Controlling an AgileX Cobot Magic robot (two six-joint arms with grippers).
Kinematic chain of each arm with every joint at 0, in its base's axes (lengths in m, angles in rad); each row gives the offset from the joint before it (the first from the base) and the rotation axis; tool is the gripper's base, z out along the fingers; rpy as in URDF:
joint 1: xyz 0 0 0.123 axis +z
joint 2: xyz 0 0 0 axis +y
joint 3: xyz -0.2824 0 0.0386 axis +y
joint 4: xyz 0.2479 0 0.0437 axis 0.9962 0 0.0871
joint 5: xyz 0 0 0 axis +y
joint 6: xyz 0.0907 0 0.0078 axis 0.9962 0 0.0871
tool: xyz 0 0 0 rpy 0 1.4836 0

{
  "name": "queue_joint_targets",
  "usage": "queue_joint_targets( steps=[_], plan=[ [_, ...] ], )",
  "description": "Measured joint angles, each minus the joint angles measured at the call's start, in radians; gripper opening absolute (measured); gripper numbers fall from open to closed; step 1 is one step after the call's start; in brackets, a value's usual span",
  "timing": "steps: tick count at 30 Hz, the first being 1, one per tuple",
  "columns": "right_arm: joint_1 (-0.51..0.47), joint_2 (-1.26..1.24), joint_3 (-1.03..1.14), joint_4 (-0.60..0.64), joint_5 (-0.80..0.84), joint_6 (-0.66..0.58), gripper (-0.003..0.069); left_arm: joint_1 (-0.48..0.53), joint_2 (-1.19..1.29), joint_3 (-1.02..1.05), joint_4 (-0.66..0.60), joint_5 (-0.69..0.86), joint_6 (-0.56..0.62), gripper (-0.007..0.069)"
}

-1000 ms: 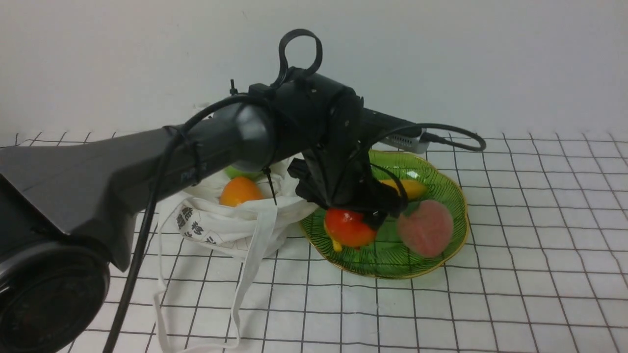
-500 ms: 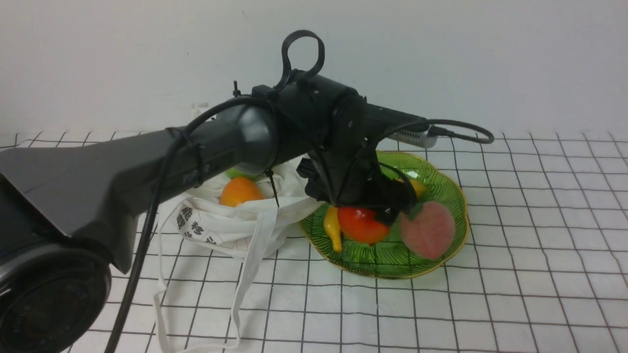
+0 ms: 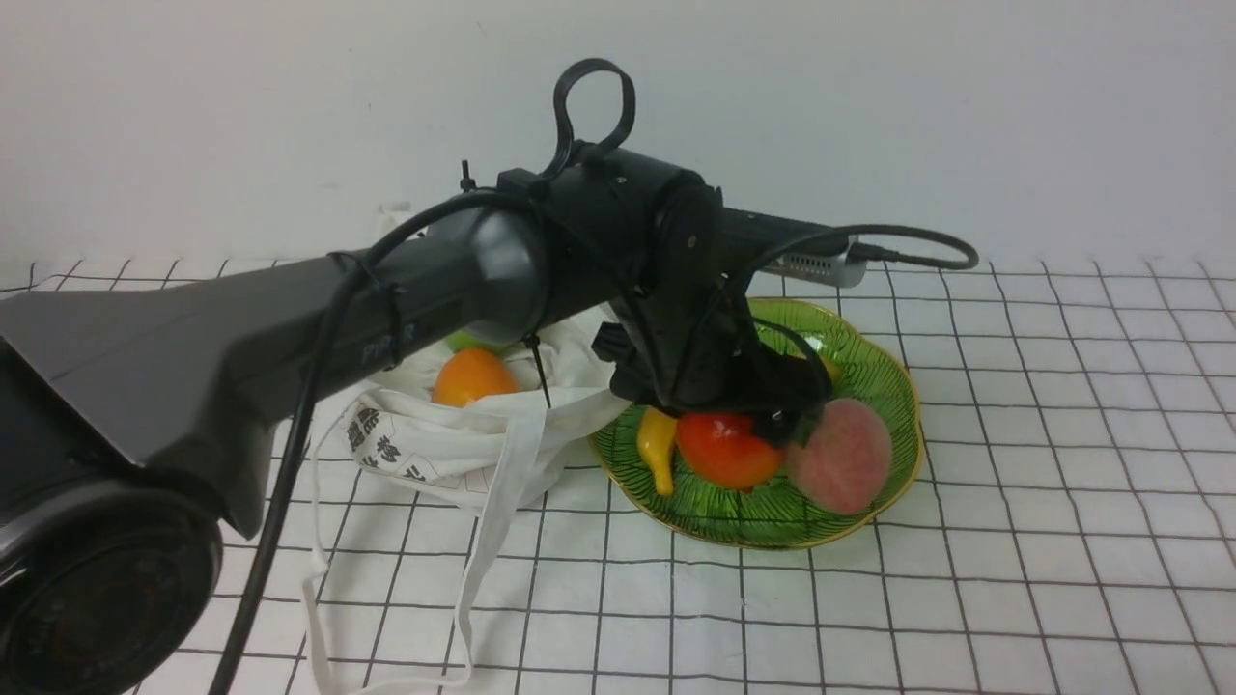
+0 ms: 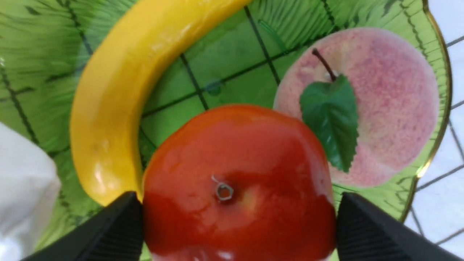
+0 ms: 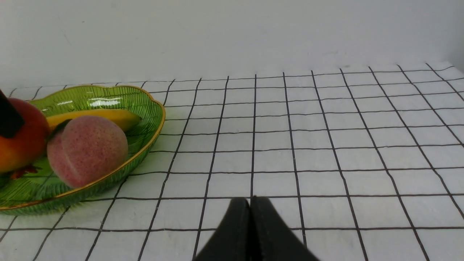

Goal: Take the fruit out of the bag on the white checkered tablecloth and place them on the plate.
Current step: 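Move the pomegranate from the bag into the fruit plate with the left gripper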

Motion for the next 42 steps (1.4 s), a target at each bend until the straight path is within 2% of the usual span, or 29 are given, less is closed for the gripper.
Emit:
queue_joint_targets(
  steps=[5, 11, 16, 22, 42],
  plan=[
    [0.000, 0.000, 0.000, 0.000, 0.000, 0.000, -0.0014, 0.027, 0.000, -0.126, -0.027, 0.052, -0.014, 0.0643],
    [0.000, 0.000, 0.000, 0.000, 0.000, 0.000, -0.0014, 0.030, 0.042, -0.129, -0.006, 0.200, -0.043, 0.0643],
    [0.000, 0.000, 0.000, 0.000, 0.000, 0.000, -0.0014, 0.045, 0.056, -0.233, -0.007, 0.247, -0.062, 0.0643],
    [0.000, 0.000, 0.000, 0.000, 0.000, 0.000, -0.0014, 0.046, 0.082, -0.246, -0.011, 0.314, -0.058, 0.0643],
    [0.000, 0.000, 0.000, 0.000, 0.000, 0.000, -0.0014, 0.046, 0.083, -0.251, -0.010, 0.381, -0.049, 0.0601]
  ],
)
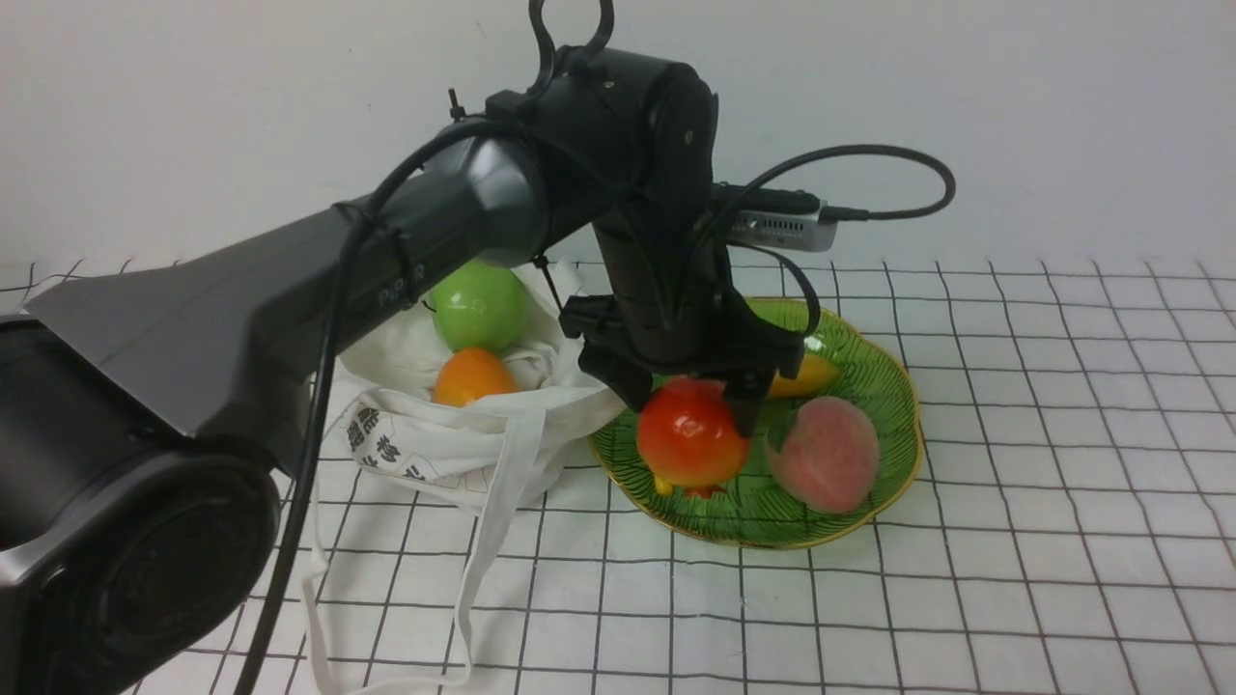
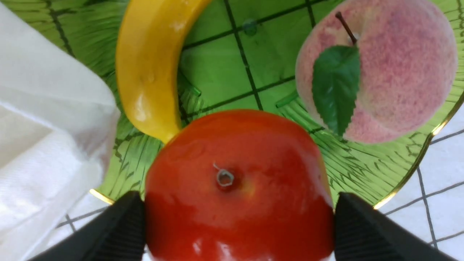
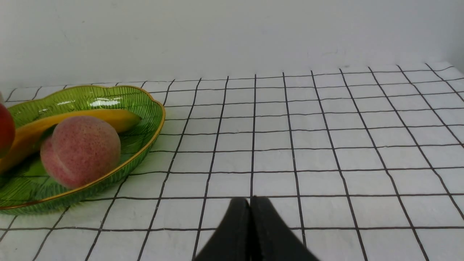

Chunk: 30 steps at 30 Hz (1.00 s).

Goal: Take the fruit out of the bag on the white checkered tablecloth and place them on the plate.
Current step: 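Move the pomegranate from the bag into the fruit plate with the left gripper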

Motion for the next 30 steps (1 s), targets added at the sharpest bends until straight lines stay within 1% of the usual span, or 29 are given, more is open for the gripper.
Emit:
queue_joint_targets(
  steps=[14, 17, 18, 19, 21, 23, 24, 26, 27, 28, 30],
  plan=[
    [0.000, 0.000, 0.000, 0.000, 0.000, 0.000, -0.0014, 0.000, 0.000, 0.000, -0.012, 0.018, -0.003, 0.0601],
    [0.000, 0.000, 0.000, 0.000, 0.000, 0.000, -0.0014, 0.000, 0.000, 0.000, -0.031, 0.018, 0.001, 0.0601],
    [0.000, 0.000, 0.000, 0.000, 0.000, 0.000, -0.0014, 0.000, 0.001, 0.000, -0.037, 0.017, 0.033, 0.0603],
    [0.000, 0.000, 0.000, 0.000, 0.000, 0.000, -0.0014, 0.000, 0.001, -0.001, -0.042, 0.017, 0.062, 0.0621],
    [0.000, 0.000, 0.000, 0.000, 0.000, 0.000, -0.0014, -0.005, 0.001, -0.015, -0.077, 0.021, 0.186, 0.0668],
    [0.000, 0.000, 0.000, 0.000, 0.000, 0.000, -0.0014, -0.014, 0.001, -0.031, -0.101, 0.021, 0.282, 0.0680],
    [0.000, 0.000, 0.000, 0.000, 0.000, 0.000, -0.0014, -0.020, 0.001, -0.039, -0.111, 0.021, 0.311, 0.0682],
    [0.000, 0.000, 0.000, 0.000, 0.000, 0.000, -0.0014, -0.032, 0.001, -0.055, -0.126, 0.009, 0.281, 0.0683],
    [0.000, 0.000, 0.000, 0.000, 0.000, 0.000, -0.0014, -0.036, 0.001, -0.060, -0.126, -0.004, 0.233, 0.0683],
    [0.000, 0.000, 0.000, 0.000, 0.000, 0.000, -0.0014, -0.041, 0.001, -0.064, -0.105, -0.020, 0.119, 0.0678],
    [0.000, 0.000, 0.000, 0.000, 0.000, 0.000, -0.0014, -0.041, 0.001, -0.065, -0.035, -0.023, 0.013, 0.0649]
  ],
)
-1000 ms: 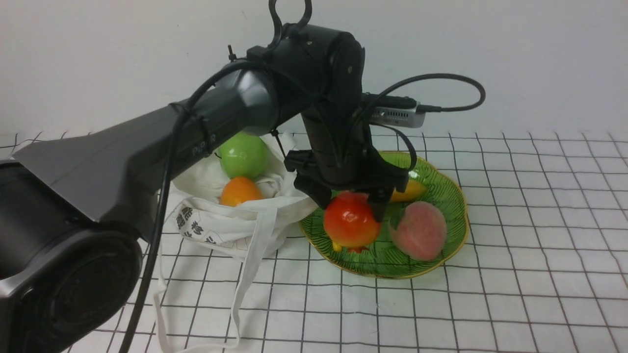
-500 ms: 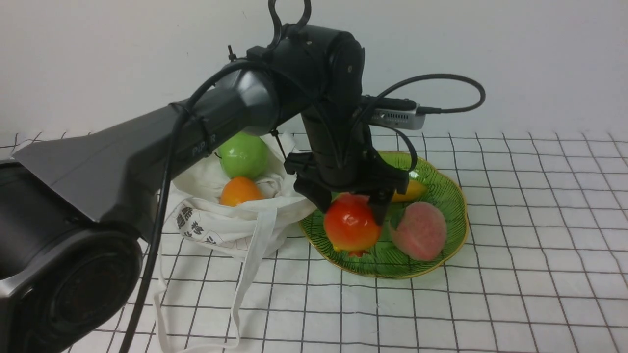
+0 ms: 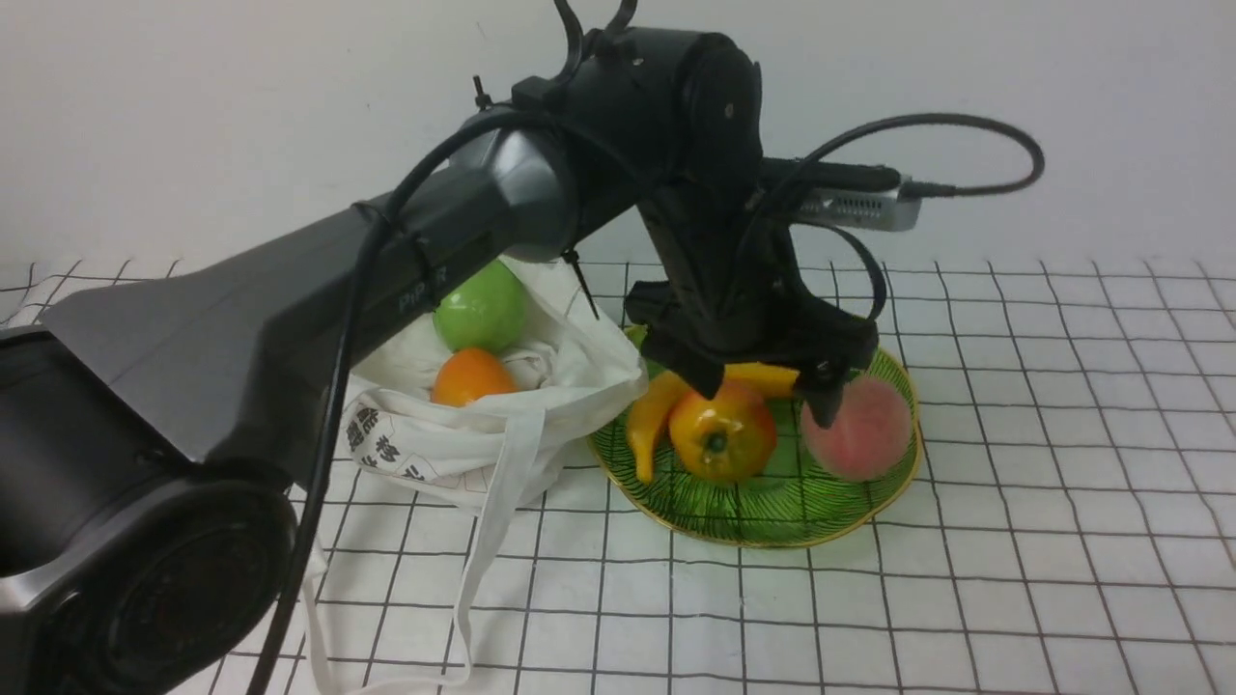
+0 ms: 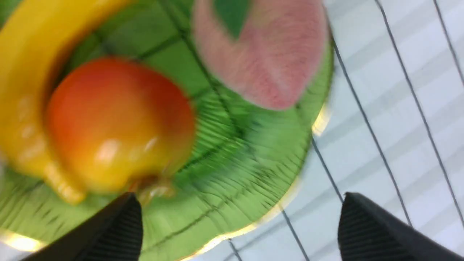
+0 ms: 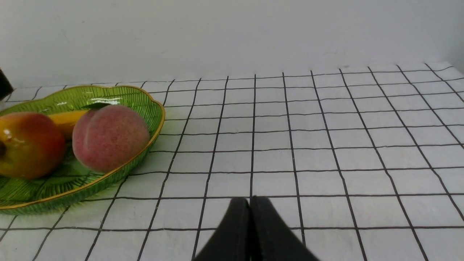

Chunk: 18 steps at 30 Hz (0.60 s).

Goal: Take the fruit out of the bag on the white checkered tablecloth and place them on the plate.

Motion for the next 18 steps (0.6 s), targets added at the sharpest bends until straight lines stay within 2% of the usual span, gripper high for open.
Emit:
queue_joint_targets(
  steps=[1, 3, 4, 6, 8, 14, 18],
  plan=[
    [0.000, 0.000, 0.000, 0.000, 0.000, 0.000, -0.0014, 0.000, 0.000, 0.000, 0.059, 0.009, -0.053, 0.0604],
    [0.000, 0.000, 0.000, 0.000, 0.000, 0.000, -0.0014, -0.001, 0.002, 0.000, 0.127, 0.031, -0.075, 0.0570],
    [0.000, 0.000, 0.000, 0.000, 0.000, 0.000, -0.0014, -0.001, 0.002, 0.000, 0.140, 0.039, -0.076, 0.0575],
    [0.000, 0.000, 0.000, 0.000, 0.000, 0.000, -0.0014, -0.007, 0.002, 0.000, 0.150, 0.046, -0.076, 0.0643],
    [0.000, 0.000, 0.000, 0.000, 0.000, 0.000, -0.0014, -0.010, 0.002, 0.000, 0.140, 0.046, -0.072, 0.0673],
    [0.000, 0.000, 0.000, 0.000, 0.000, 0.000, -0.0014, -0.024, 0.002, -0.002, 0.127, 0.047, -0.057, 0.0685],
    [0.000, 0.000, 0.000, 0.000, 0.000, 0.000, -0.0014, -0.028, 0.002, -0.002, 0.180, 0.047, -0.049, 0.0677]
  ],
)
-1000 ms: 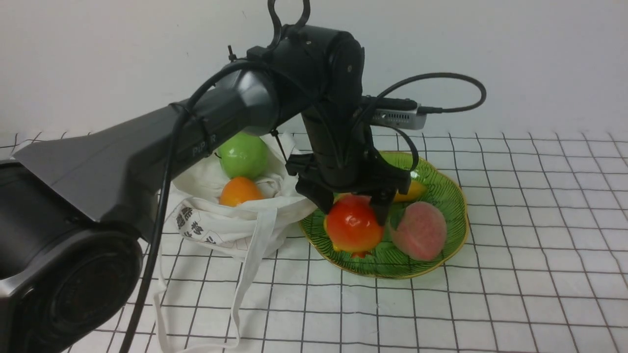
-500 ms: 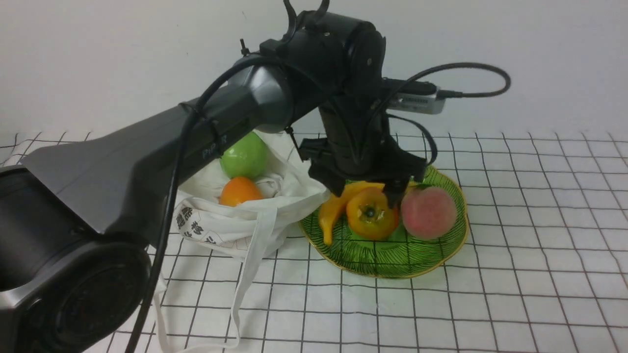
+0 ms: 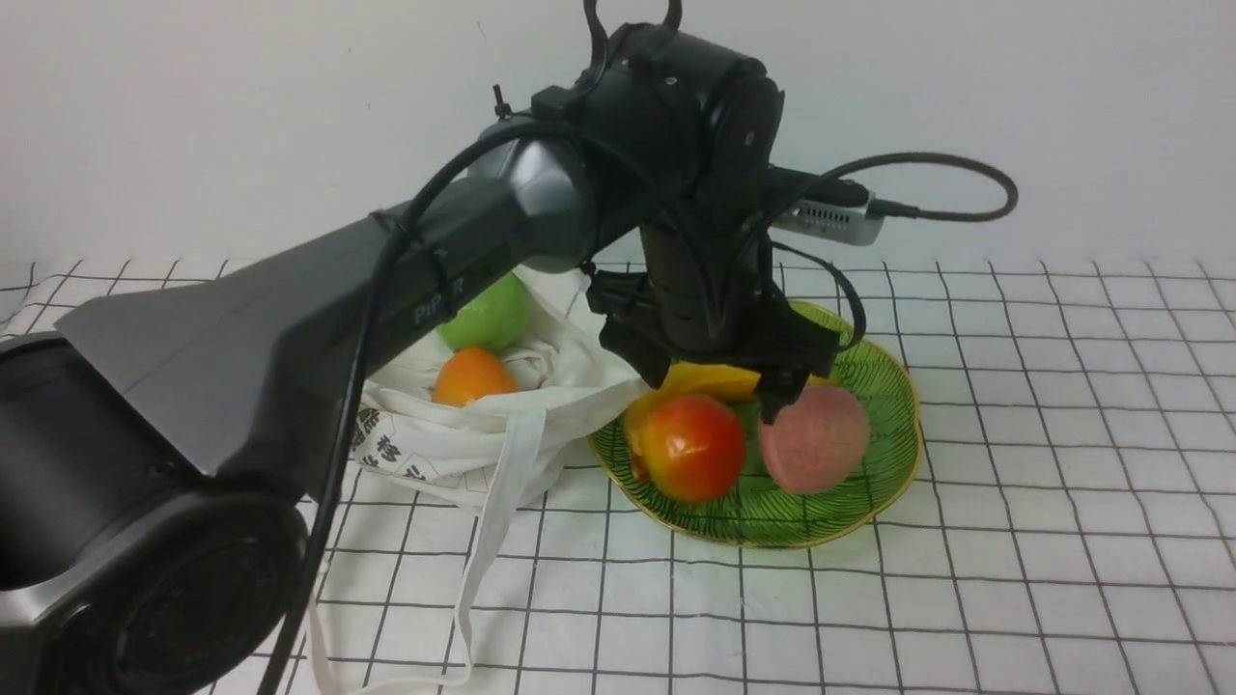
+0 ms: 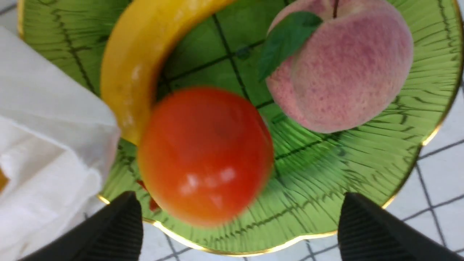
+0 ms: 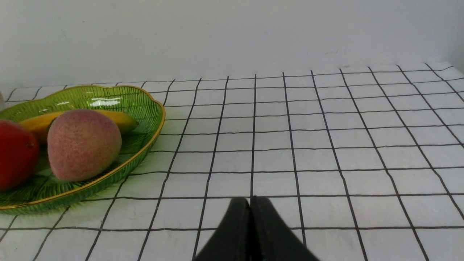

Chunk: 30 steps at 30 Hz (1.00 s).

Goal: Take the fruit out of the bag on the white checkered tablecloth and place them on the plate.

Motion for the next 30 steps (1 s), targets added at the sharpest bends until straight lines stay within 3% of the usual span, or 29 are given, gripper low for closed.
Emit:
queue_joint_targets(
  steps=[6, 11, 19, 23, 30],
  plan=[
    [0.000, 0.000, 0.000, 0.000, 0.000, 0.000, -0.0014, 0.000, -0.001, 0.000, 0.028, 0.000, 0.058, 0.0551],
    [0.000, 0.000, 0.000, 0.000, 0.000, 0.000, -0.0014, 0.000, -0.013, 0.000, 0.011, 0.000, 0.154, 0.0347],
    [0.000, 0.000, 0.000, 0.000, 0.000, 0.000, -0.0014, 0.000, -0.057, 0.000, 0.013, 0.003, 0.179, 0.0073],
    [0.000, 0.000, 0.000, 0.000, 0.000, 0.000, -0.0014, 0.000, -0.089, 0.000, 0.027, 0.004, 0.197, 0.0005],
    [0.000, 0.000, 0.000, 0.000, 0.000, 0.000, -0.0014, 0.000, -0.347, 0.062, 0.008, 0.004, 0.201, -0.0001]
  ],
)
